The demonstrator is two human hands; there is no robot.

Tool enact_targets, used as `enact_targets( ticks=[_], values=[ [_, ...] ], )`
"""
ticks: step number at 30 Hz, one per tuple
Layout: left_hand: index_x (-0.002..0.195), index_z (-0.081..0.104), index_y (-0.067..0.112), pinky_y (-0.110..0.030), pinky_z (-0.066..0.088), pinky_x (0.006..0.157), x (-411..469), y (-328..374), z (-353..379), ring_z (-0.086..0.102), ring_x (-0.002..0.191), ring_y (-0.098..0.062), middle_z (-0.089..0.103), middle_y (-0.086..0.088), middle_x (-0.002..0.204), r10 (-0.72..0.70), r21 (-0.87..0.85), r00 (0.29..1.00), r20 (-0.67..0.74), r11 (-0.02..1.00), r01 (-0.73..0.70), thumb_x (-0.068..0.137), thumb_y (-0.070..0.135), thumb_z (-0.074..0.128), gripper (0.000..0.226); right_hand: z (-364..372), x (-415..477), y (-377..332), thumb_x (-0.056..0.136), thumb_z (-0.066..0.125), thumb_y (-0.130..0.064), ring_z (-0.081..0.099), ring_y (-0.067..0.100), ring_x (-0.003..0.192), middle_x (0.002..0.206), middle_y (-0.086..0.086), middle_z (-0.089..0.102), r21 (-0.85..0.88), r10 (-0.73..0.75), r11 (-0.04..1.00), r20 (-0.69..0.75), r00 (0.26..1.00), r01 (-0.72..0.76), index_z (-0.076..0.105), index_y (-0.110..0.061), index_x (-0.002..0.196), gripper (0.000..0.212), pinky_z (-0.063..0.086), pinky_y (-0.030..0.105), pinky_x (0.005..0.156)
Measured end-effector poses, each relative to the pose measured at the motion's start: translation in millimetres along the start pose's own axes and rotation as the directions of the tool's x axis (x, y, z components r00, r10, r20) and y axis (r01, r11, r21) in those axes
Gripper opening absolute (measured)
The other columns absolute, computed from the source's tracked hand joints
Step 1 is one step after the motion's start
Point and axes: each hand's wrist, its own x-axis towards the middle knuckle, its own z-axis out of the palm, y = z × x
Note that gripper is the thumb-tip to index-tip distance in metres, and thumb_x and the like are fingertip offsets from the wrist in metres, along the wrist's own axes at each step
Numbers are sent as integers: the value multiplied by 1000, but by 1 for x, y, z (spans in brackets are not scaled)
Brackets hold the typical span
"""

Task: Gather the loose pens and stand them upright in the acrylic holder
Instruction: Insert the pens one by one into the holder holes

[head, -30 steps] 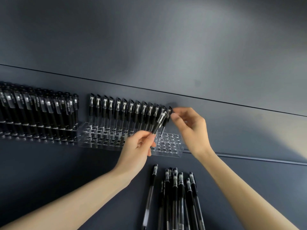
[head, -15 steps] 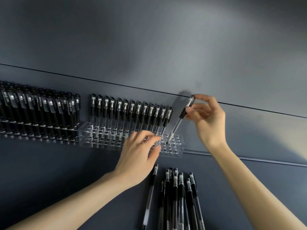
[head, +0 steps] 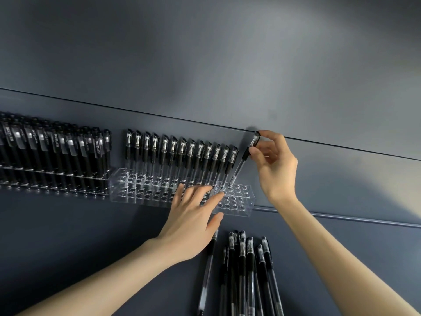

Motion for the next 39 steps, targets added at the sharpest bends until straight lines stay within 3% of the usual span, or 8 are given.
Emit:
enact_targets(
  ticks=[5,8,16,19,23,29,32,39],
  values=[
    [146,32,24,-40,-9,110,0,2,-4,25,136,-21,33,1,145,-21,-18,997,74,1000,23,83,56,4,77,7,-8,10,87,63,-2,63,13,78,80,-11,62,-51,5,999,103,995,0,59,-14,111,27,49,18,73],
    [148,27,25,-38,-13,109,1,3,-5,19,136,-19,28,3,147,-34,-14,995,92,999,35,80,57,-1,81,9,-14,15,88,62,0,64,17,80,82,-9,62,-78,22,997,147,989,-10,60,-13,112,27,51,19,73],
    [122,61,19,-53,35,100,1,2,-3,52,109,-22,60,-1,117,-39,75,997,66,997,34,89,46,32,52,7,-13,13,87,61,2,63,13,79,86,-3,64,-122,15,992,164,986,5,61,-12,110,27,49,14,73],
    [120,63,19,-54,30,101,0,5,-7,60,110,-24,63,-1,118,-51,106,993,110,994,40,88,46,31,52,5,-15,12,87,61,3,63,13,80,91,1,66,-144,21,990,166,986,3,62,-13,112,30,46,8,73],
    [135,49,19,-49,10,113,1,12,-18,36,136,-24,46,-4,142,-70,-4,987,144,997,71,86,53,12,71,0,-19,9,87,63,-3,63,13,80,95,-1,65,-167,43,986,154,987,-17,61,-13,115,30,46,9,73],
    [137,38,23,-30,33,102,-18,41,-40,34,125,-15,39,6,135,-152,-70,961,231,983,172,96,54,29,53,-25,-40,-3,91,60,-11,60,7,74,87,-5,64,-106,153,985,203,967,-134,61,-17,103,13,46,11,66],
    [134,37,24,-29,38,99,-39,60,-52,37,124,-13,42,8,132,-260,-105,912,316,946,306,90,60,38,57,-42,-67,-7,91,59,-12,61,10,80,92,-1,66,-154,202,976,383,901,-154,63,-16,100,10,45,10,71],
    [141,31,16,-28,33,102,-72,96,-57,34,129,-16,42,1,139,-493,-123,818,297,830,545,90,54,47,66,-75,-121,-8,97,45,-40,34,21,134,147,-1,40,-316,183,941,773,607,120,38,-22,142,48,23,26,110]
  ],
)
